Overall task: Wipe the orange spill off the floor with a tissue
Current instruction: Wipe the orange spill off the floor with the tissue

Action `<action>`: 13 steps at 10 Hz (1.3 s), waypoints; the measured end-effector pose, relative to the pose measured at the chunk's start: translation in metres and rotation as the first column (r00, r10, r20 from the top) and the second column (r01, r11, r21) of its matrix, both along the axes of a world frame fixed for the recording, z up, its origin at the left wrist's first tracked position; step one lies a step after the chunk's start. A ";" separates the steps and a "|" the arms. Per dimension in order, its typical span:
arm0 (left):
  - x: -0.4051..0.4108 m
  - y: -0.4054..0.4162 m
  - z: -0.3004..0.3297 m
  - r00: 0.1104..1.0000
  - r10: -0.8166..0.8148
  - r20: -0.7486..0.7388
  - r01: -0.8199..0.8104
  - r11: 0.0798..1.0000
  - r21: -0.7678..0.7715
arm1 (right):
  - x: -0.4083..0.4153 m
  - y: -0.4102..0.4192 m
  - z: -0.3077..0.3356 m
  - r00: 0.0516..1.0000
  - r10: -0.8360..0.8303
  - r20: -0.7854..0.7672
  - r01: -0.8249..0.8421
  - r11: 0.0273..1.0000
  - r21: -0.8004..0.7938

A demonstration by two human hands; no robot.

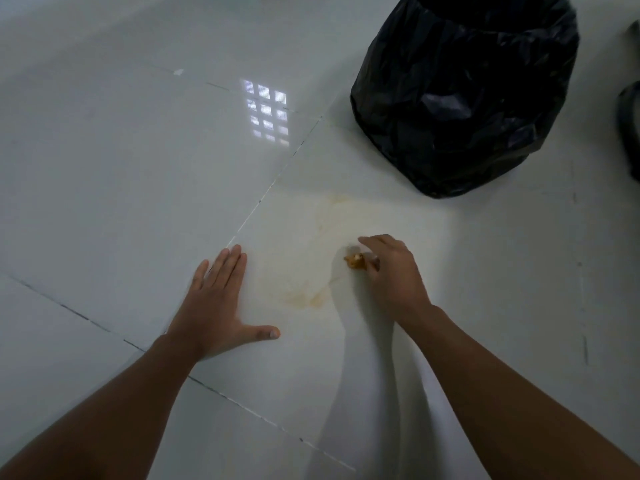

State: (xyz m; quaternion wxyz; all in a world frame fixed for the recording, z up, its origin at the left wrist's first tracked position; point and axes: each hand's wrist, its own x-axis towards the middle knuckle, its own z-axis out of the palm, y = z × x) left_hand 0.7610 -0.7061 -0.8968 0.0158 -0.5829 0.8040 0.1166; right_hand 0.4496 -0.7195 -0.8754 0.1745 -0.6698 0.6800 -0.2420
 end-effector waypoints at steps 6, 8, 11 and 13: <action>0.001 0.001 -0.001 1.000 0.004 -0.018 -0.004 1.000 -0.006 | 0.015 -0.004 0.004 0.963 -0.094 0.251 0.067 0.992 0.111; 0.001 0.001 -0.002 1.000 0.005 -0.020 -0.005 1.000 -0.011 | 0.009 -0.006 0.007 0.993 -0.114 0.030 0.108 0.983 0.149; 0.001 0.001 -0.002 1.000 0.001 -0.012 -0.001 1.000 -0.024 | 0.009 -0.010 0.017 0.979 -0.190 -0.072 0.202 0.942 0.266; 0.001 0.001 -0.005 1.000 -0.002 -0.017 0.002 0.999 -0.040 | 0.004 0.016 0.008 0.985 0.130 -0.110 -0.134 0.990 -0.030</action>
